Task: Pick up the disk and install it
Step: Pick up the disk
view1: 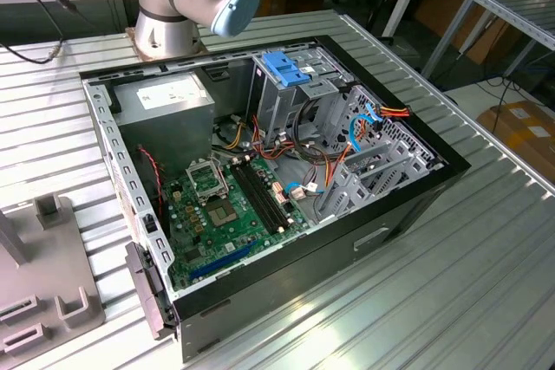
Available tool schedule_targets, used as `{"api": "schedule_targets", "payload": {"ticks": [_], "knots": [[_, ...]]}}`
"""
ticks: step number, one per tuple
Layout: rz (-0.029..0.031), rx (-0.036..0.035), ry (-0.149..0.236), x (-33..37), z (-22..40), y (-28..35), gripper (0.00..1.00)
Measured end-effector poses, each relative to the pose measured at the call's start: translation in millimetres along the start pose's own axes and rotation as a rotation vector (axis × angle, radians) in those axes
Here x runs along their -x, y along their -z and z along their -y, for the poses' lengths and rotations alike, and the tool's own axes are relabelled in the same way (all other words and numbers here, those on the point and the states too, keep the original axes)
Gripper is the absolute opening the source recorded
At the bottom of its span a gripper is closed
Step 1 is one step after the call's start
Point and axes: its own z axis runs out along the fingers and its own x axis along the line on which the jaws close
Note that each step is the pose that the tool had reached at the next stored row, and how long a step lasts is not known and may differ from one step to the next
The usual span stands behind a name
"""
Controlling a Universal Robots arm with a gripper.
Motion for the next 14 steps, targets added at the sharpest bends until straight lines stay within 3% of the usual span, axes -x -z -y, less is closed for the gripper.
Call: {"api": "schedule_targets", "payload": {"ticks": [4,7,12,14], "knots": [[0.0,-0.0002,0.0,-0.3,0.4,13.5,0.37],[0.0001,-0.0004,0.0,-0.6,0.9,29.3,0.37],[0.0001,-0.0008,0.0,-0.9,1.3,41.6,0.37],[0.0,-0.0008,0.0,-1.0,1.5,49.4,0.37]]}}
